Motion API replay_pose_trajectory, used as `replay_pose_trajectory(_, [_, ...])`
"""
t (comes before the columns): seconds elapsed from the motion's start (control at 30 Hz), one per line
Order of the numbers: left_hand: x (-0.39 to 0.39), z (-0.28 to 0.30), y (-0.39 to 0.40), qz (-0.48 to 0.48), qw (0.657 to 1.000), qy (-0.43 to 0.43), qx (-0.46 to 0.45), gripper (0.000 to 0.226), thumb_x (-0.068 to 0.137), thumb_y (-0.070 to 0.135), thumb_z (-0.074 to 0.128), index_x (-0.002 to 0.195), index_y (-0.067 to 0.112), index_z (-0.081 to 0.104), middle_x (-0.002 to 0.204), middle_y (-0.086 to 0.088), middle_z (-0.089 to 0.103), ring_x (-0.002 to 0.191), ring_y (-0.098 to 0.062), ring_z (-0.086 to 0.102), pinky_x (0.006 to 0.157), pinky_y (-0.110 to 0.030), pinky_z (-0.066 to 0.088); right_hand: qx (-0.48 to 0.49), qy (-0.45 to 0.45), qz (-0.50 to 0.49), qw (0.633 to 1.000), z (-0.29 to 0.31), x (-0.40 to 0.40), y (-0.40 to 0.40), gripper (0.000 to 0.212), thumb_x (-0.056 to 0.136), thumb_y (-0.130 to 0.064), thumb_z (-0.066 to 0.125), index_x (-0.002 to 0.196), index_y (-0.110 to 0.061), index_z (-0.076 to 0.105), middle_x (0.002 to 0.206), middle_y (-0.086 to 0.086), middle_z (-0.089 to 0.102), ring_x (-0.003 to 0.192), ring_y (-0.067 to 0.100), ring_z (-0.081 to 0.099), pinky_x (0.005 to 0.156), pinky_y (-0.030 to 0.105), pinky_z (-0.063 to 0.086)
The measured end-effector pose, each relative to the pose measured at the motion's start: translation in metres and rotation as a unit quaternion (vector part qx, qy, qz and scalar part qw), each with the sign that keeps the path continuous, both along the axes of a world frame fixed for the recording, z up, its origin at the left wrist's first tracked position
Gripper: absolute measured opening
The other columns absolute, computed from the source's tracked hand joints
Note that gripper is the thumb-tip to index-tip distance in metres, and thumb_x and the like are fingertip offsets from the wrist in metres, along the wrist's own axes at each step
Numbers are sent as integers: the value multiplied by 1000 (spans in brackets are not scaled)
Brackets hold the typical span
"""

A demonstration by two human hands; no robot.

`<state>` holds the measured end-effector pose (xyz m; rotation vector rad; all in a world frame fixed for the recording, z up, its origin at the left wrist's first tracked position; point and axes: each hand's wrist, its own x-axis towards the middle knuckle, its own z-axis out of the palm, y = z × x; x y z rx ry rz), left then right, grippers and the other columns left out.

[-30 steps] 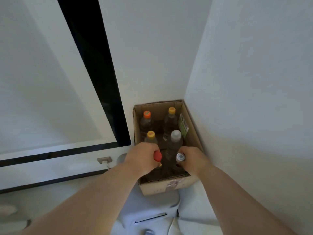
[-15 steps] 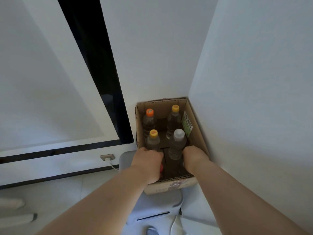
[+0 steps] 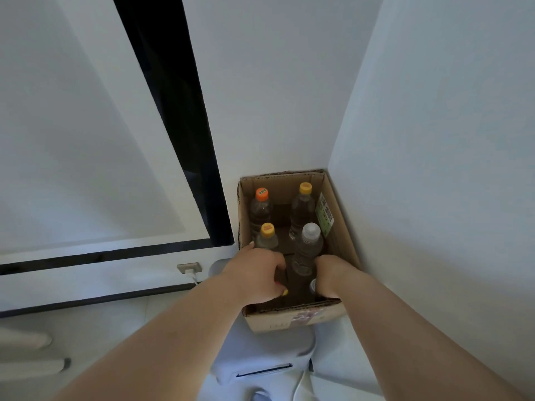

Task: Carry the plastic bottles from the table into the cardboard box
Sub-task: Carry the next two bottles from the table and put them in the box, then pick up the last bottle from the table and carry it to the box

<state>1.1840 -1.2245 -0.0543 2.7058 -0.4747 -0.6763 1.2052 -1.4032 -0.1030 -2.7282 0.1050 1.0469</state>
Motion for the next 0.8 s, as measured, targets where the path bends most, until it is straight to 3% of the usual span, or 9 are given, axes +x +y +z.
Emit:
replay_pose_trajectory(0.07, [3,-2,6,37,999,-10,-29,34,81,39,71,114,31,65,109,8,69,104,-15,63,100,-33,49,30,-11,-22,999,12,2,0,33,80,-11,69,113,-13,66,110,10,69,99,28,66,85,36,57])
replay_pose_trajectory(0.17, [4,-2,17,103,988,-18,-110,40,79,38,74,117,34,63,113,14,68,107,-10,63,93,-32,54,114,-97,-97,984,37,-2,1,38,78,-11,72,115,-19,67,105,3,71,97,23,66,82,33,57])
replay_pose_trajectory(0.3, [-4,22,36,197,951,-16,-239,64,81,31,78,139,34,50,129,21,59,120,1,54,101,-21,43,299,-213,-178,913,77,-17,6,56,82,-19,77,134,-21,57,127,-1,65,110,15,63,89,27,49])
replay_pose_trajectory(0.4, [-19,53,53,244,912,-20,-329,72,80,28,80,142,35,44,138,15,55,127,-5,52,110,-36,42,413,-241,-193,857,110,-32,9,65,82,-16,78,141,-25,51,132,-3,63,116,14,63,101,34,51])
replay_pose_trajectory(0.5, [-46,83,72,261,879,-45,-396,74,82,21,78,142,39,39,140,14,53,128,-7,54,111,-36,41,488,-264,-195,808,142,-57,15,67,82,-11,77,140,-34,51,131,-6,65,117,13,65,103,39,50])
replay_pose_trajectory(0.63, [-100,124,103,263,830,-100,-482,77,86,11,73,147,39,36,141,14,55,122,-3,61,104,-33,48,564,-290,-184,751,185,-109,34,60,86,-6,72,126,-46,54,129,-4,66,111,13,69,93,40,55])
replay_pose_trajectory(0.73, [-154,154,128,249,795,-155,-531,75,80,19,72,143,43,40,138,15,58,119,-6,64,92,-27,50,607,-315,-173,709,213,-160,56,59,88,1,66,125,-43,55,124,1,67,101,18,71,76,32,60])
replay_pose_trajectory(0.8, [-206,168,152,232,778,-177,-557,73,76,22,70,140,44,42,135,17,60,117,-7,65,92,-27,48,620,-330,-160,694,223,-211,80,59,88,4,63,126,-41,56,121,0,68,99,21,69,71,29,60])
